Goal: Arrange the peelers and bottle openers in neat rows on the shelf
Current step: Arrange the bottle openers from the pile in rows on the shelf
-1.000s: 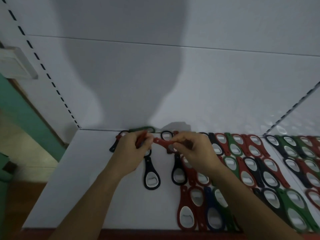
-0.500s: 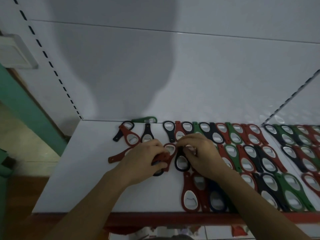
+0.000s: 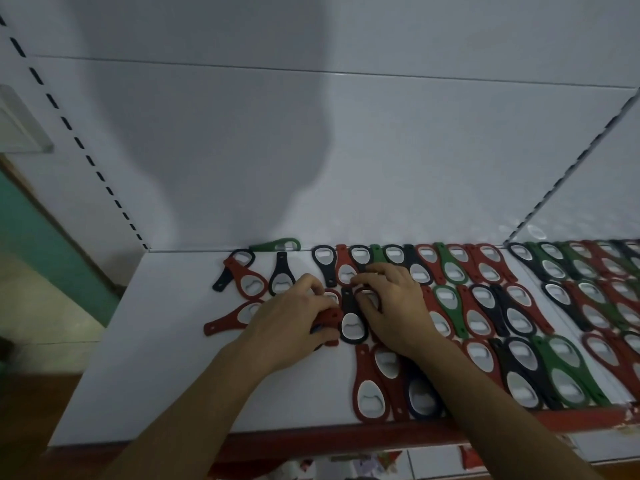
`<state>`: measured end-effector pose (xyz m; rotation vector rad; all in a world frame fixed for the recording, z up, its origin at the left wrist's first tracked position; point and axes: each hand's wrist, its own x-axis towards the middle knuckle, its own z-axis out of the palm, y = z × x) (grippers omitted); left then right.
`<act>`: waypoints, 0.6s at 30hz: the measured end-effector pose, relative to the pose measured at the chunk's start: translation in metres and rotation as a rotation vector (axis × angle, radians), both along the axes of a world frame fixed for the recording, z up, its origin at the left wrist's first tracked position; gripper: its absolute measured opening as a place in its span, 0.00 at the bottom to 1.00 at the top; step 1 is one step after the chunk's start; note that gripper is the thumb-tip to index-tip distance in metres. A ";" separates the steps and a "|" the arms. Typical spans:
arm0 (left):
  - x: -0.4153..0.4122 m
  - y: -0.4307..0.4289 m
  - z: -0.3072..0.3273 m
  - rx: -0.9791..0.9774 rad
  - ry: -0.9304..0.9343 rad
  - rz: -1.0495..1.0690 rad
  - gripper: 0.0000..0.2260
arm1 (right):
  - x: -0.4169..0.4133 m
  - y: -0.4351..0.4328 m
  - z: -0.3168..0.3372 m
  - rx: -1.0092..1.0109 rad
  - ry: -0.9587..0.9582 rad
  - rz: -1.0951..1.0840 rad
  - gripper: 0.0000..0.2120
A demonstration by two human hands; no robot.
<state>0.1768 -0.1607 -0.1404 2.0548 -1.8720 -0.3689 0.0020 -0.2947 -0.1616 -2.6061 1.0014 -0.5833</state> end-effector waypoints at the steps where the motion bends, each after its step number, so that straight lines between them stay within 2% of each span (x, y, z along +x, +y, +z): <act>1: 0.000 -0.001 0.000 -0.002 0.005 0.001 0.19 | 0.000 0.000 -0.001 -0.003 -0.003 0.003 0.14; 5: -0.002 -0.004 0.001 -0.050 -0.008 0.007 0.18 | -0.001 -0.003 -0.002 0.006 0.023 0.002 0.14; 7: -0.004 -0.005 0.005 -0.159 0.091 0.075 0.16 | 0.000 0.000 0.001 0.026 0.026 -0.003 0.16; 8: -0.005 -0.006 0.009 -0.228 0.248 0.139 0.14 | 0.000 0.003 0.005 0.053 -0.010 0.000 0.18; 9: -0.005 -0.006 0.012 -0.279 0.504 0.209 0.13 | 0.001 0.005 0.011 0.086 -0.084 0.013 0.19; 11: -0.009 -0.008 0.023 -0.324 1.193 0.265 0.14 | 0.004 0.014 0.025 0.182 -0.300 0.070 0.18; 12: -0.011 -0.009 0.026 -0.353 1.465 0.256 0.14 | 0.007 0.019 0.032 0.276 -0.410 0.118 0.16; 13: -0.011 -0.009 0.028 -0.397 1.629 0.246 0.14 | 0.010 0.026 0.039 0.423 -0.514 0.167 0.15; 15: -0.015 -0.007 0.029 -0.450 1.750 0.203 0.14 | 0.019 0.037 0.046 0.693 -0.657 0.209 0.15; 18: -0.020 -0.002 0.027 -0.470 1.715 0.177 0.13 | 0.025 0.042 0.050 0.765 -0.684 0.103 0.17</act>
